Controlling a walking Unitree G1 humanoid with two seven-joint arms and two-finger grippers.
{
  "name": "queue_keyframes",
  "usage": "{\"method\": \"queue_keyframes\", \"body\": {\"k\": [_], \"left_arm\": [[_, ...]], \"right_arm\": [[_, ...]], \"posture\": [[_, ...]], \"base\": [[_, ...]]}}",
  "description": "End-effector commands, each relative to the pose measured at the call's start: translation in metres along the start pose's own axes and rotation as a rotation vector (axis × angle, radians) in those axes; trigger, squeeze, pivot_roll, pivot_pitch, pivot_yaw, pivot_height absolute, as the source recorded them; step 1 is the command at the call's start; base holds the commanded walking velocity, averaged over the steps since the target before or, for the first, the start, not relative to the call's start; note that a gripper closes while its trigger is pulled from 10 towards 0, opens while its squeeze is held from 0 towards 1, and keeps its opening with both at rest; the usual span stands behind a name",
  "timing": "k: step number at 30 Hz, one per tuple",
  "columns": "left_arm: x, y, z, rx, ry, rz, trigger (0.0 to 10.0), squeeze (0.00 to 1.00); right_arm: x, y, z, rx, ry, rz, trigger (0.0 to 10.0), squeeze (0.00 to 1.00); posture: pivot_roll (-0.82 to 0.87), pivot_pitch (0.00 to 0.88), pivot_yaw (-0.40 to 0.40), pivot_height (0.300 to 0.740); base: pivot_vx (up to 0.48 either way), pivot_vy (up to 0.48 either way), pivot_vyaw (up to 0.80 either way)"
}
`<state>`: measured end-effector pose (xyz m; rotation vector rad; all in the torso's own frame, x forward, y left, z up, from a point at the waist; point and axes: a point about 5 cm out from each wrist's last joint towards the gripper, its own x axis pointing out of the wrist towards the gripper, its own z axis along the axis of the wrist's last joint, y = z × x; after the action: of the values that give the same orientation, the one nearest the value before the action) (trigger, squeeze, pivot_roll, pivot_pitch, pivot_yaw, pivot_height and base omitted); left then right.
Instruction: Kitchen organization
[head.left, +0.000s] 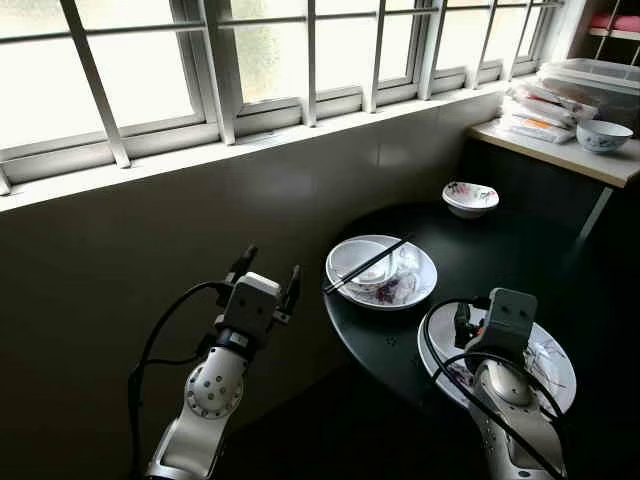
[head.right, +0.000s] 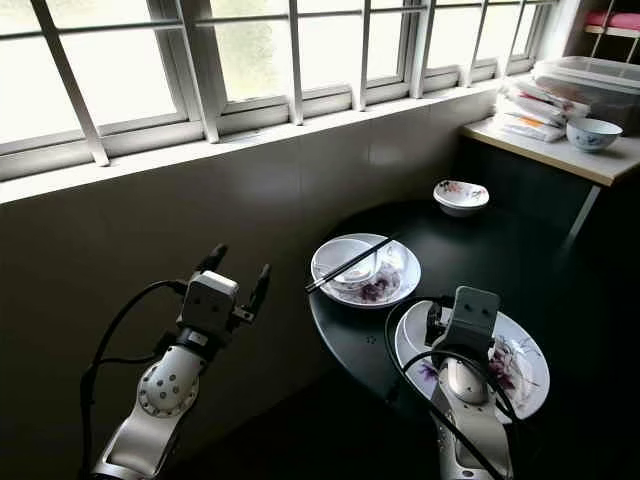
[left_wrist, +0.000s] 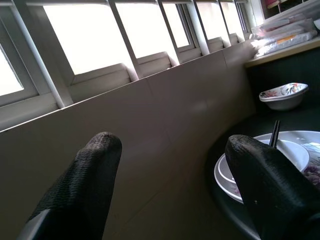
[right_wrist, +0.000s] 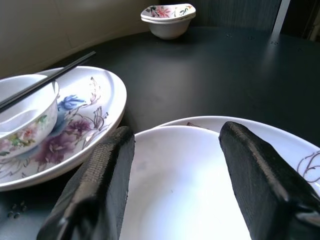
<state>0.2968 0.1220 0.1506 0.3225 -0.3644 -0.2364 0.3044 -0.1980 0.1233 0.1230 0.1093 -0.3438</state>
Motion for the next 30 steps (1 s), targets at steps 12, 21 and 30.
{"method": "queue_keyframes", "body": {"k": [12,21,30], "left_arm": [[-0.002,0.002,-0.001,0.015,0.004,0.014,10.0,0.00],[-0.003,0.002,0.000,0.012,0.005,0.016,10.0,0.00],[-0.002,0.002,0.000,0.010,0.003,0.015,10.0,0.00]], "right_arm": [[0.008,-0.030,0.001,0.101,0.036,-0.210,10.0,0.00],[0.008,-0.032,-0.004,0.148,0.078,-0.231,10.0,0.00],[0.008,-0.034,-0.007,0.206,0.107,-0.260,10.0,0.00]], "posture": [[-0.07,0.000,-0.018,0.736],[-0.07,0.000,-0.021,0.736],[-0.07,0.000,-0.019,0.736]], "base": [[0.000,0.000,0.00],[0.000,0.000,0.00],[0.000,0.000,0.00]]}}
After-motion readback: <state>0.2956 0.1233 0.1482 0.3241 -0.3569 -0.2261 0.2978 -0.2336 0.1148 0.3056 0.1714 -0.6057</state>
